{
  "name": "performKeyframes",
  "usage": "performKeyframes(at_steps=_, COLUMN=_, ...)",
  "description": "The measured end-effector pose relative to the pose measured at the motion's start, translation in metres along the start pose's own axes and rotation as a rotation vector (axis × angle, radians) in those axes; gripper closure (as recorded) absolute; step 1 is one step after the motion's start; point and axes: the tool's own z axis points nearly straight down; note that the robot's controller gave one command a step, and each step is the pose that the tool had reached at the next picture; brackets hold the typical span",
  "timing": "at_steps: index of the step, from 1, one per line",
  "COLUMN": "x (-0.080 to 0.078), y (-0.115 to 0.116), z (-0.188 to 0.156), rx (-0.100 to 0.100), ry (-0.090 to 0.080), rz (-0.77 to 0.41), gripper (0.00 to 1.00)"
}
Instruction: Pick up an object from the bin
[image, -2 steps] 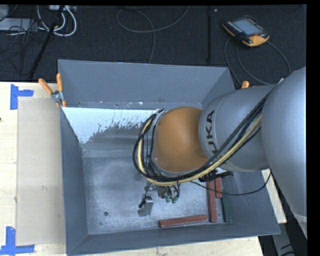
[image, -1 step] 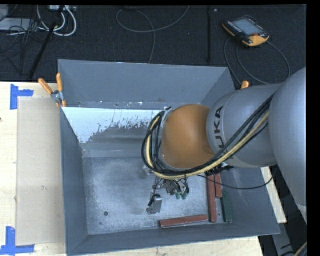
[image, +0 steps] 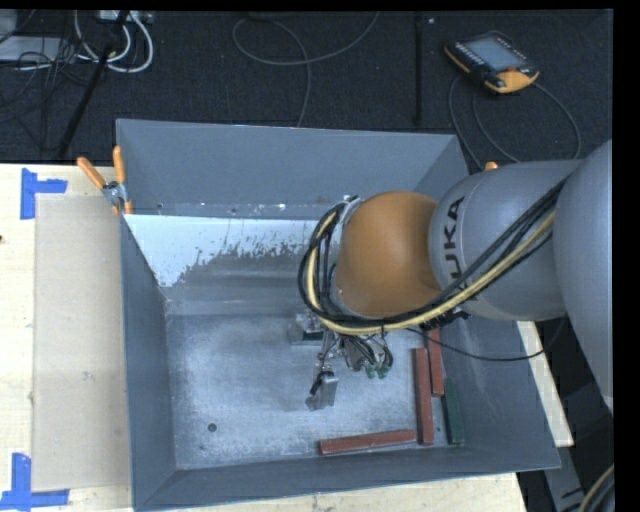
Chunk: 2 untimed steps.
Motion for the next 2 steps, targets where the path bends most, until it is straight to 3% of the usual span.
performKeyframes(at_steps=1, x=-0.001, y=-0.007, z=0.002, rx=0.001, ry=0.002, rz=0.110, gripper=0.00)
performKeyframes(at_steps=2, x=0.018, y=-0.030, z=0.005, rx=-0.002, ry=0.004, rz=0.060, gripper=0.00)
